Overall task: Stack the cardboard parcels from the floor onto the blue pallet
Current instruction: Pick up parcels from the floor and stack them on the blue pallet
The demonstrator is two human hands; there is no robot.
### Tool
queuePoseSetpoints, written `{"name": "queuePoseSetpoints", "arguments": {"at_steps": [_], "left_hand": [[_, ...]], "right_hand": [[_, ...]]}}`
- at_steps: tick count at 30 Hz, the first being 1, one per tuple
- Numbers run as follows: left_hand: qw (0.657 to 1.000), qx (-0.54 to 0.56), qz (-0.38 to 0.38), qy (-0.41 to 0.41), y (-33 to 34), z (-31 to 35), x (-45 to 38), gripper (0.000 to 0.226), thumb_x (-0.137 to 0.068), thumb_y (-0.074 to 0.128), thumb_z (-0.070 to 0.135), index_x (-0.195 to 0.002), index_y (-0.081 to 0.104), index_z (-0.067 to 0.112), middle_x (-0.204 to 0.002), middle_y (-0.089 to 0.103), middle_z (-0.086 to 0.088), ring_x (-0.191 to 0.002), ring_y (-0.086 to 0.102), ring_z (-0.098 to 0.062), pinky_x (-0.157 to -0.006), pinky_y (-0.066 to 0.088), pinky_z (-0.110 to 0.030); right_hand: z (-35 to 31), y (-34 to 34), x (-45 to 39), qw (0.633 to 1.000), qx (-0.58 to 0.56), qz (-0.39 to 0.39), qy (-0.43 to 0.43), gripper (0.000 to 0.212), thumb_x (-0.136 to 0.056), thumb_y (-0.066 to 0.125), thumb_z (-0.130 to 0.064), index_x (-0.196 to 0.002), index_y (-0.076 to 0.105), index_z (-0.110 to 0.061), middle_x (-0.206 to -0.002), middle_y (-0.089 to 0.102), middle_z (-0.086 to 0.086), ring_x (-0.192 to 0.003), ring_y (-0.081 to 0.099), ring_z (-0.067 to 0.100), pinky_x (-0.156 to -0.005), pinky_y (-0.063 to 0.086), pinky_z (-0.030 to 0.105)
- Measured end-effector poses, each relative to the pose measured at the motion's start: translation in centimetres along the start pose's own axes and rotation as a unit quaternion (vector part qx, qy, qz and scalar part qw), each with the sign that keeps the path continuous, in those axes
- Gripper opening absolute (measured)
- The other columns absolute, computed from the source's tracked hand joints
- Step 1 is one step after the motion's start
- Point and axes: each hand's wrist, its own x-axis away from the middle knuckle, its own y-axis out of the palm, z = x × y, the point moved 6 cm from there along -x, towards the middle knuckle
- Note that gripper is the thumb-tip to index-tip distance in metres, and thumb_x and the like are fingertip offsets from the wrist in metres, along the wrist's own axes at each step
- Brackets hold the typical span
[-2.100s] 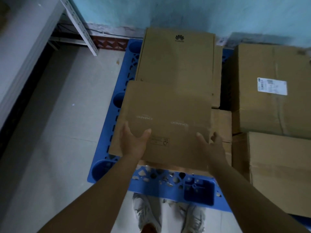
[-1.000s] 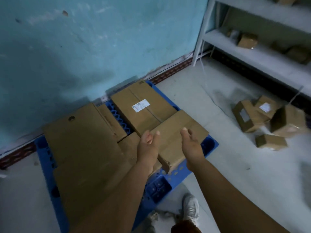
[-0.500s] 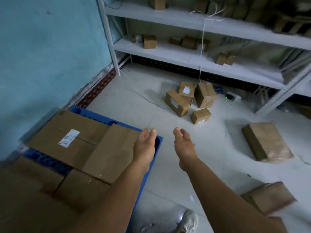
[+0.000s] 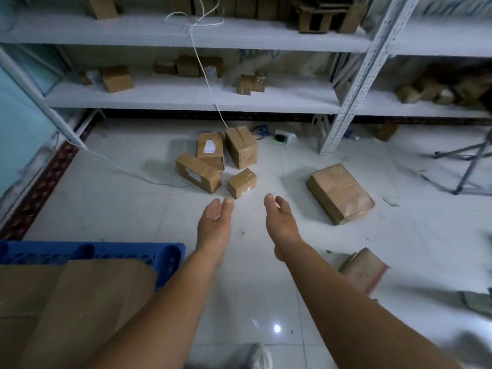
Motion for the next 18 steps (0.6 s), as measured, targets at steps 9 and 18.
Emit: {"name": "queuePoseSetpoints", "arguments": {"at_steps": [9,18], "left_hand": [[0.991,-0.053,-0.119,0.028,13.5,3.4,-5.1,0.056,-0.093,0.048,0.052,-0.140,0.046,0.022,-0.137,0.055,0.000,-0.124,0.051,-0.017,-0.108,0.039,-0.039],[0.968,-0.106,-0.222,0.048,25.0,9.1,-13.5,0.058,-0.094,0.046,0.052,-0.137,0.048,0.013,-0.134,0.056,-0.004,-0.123,0.052,-0.019,-0.099,0.040,-0.030]], "right_hand": [[-0.8,-10.4,-7.3,0.991,-0.074,0.105,0.034,0.059,-0.098,0.035,-0.050,-0.150,0.025,-0.024,-0.136,0.044,-0.005,-0.116,0.043,0.016,-0.092,0.030,0.032],[-4.9,-16.8,-16.4,0.968,-0.129,0.208,0.054,0.058,-0.096,0.037,-0.050,-0.148,0.030,-0.024,-0.144,0.042,0.002,-0.125,0.043,0.021,-0.089,0.029,0.032]]}}
